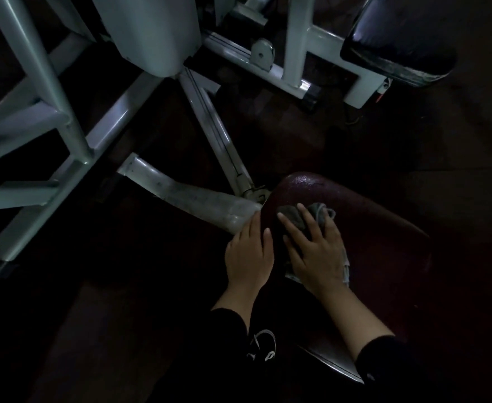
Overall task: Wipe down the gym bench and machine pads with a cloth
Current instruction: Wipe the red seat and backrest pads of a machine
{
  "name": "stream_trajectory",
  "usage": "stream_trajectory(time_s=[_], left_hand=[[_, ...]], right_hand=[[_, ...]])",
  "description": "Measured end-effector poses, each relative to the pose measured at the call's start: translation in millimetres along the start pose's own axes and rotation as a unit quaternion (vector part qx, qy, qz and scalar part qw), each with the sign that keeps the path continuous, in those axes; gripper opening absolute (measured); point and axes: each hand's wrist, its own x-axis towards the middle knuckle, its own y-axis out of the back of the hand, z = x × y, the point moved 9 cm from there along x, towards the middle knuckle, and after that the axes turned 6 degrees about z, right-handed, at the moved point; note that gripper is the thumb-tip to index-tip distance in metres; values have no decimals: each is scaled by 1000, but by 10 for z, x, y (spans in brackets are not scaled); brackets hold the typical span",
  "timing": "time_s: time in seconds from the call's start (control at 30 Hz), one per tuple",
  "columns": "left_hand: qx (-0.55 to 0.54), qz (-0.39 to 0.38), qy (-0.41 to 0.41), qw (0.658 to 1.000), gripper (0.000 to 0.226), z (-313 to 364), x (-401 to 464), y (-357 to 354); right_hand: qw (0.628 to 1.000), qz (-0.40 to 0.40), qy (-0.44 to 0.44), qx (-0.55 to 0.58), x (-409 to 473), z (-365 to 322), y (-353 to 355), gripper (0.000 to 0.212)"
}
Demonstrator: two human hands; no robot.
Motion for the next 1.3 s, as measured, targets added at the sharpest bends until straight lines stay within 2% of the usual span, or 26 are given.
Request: stream_trajectory(time_s=[0.07,0.27,0.4,0.5,0.57,0.67,0.73,0.83,0.9,0.97,1.03,1.1,1.17,1.3], left_hand=[[-22,-28,4,999,50,31,90,-41],[-16,-24,15,999,51,16,81,-84],[-10,-18,10,1000,51,14,103,-54],[-8,-24,-3,1000,50,61,94,-31],[-6,-22,-11,1000,49,69,105,-17],[-8,-15,-18,1000,51,68,104,-30],[-3,-7,-25,1000,52,85,107,-28],[6,-1,-30,1000,52,104,105,-38],[14,-3,-28,1000,53,98,107,-56],[30,-9,-23,999,54,76,109,-80],[35,-15,-17,999,55,73,116,-74],[21,-21,-16,999,55,80,110,-62],[8,-20,-18,1000,56,92,100,-41],[-1,-15,-18,1000,58,66,90,-39]], right_hand=[[1000,-11,15,-6,122,-95,-31,44],[999,-29,41,-4,548,-128,-174,39],[997,-50,55,-20,1023,85,-336,38],[991,-127,-7,-39,1276,525,-496,55],[991,-104,-86,-12,1254,791,-394,60],[990,-35,-135,-28,988,913,-141,55],[985,-54,-149,-63,759,948,-173,53],[979,-126,-101,-124,518,616,-334,53],[991,-97,-23,-87,521,149,-316,47],[999,-26,8,-30,718,-133,-193,41],[999,-23,21,-8,988,-168,-199,37],[997,-59,47,-12,1226,-49,-306,35],[997,-79,20,-16,1388,203,-333,43],[990,-96,-97,-34,1239,881,-412,51]])
